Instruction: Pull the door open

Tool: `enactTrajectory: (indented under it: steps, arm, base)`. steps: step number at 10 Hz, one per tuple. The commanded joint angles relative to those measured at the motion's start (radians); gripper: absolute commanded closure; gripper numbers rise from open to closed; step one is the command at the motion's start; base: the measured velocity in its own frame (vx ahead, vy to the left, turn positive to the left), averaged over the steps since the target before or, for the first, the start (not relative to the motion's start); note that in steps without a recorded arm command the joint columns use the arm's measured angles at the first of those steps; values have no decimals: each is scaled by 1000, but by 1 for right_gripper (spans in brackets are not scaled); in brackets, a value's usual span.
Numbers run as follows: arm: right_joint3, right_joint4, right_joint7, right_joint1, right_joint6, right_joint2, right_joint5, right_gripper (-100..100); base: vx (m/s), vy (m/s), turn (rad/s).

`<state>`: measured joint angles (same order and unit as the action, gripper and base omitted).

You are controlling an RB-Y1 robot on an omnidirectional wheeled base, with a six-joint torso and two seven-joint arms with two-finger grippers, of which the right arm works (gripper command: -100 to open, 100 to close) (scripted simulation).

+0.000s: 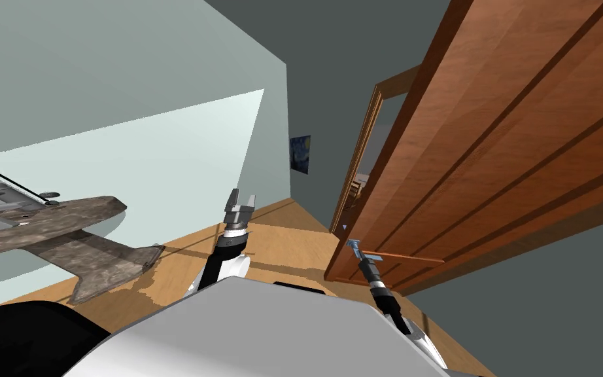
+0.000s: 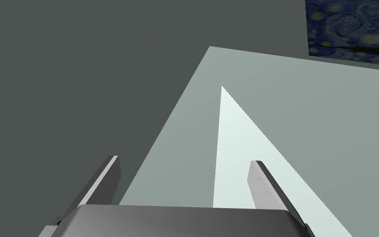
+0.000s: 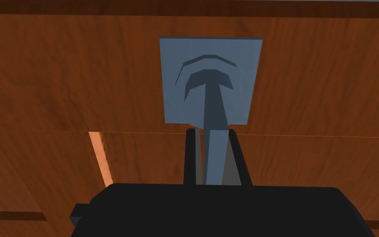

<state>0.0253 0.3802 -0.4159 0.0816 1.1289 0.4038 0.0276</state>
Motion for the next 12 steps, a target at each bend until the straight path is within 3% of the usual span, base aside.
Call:
enactTrajectory:
  steps: [1,4,5,6,9,12]
  arm:
    - [0,-5,6,18,-12,-9,3,100]
    - [-4,-16,14,52,-36,-20,6,100]
    - [-1,-11,12,44,-32,-19,6,100]
    - [4,-19,0,28,-8,-9,11,100]
    - [6,-23,-8,17,10,-1,13,100]
    - [12,-32,-26,-8,52,19,17,100]
  base:
    - [-176,-93,120]
    - [-180,-86,85]
    - [-64,-28,31]
    - [-137,-35,179]
    - [-124,-41,91]
    - [-106,-48,113]
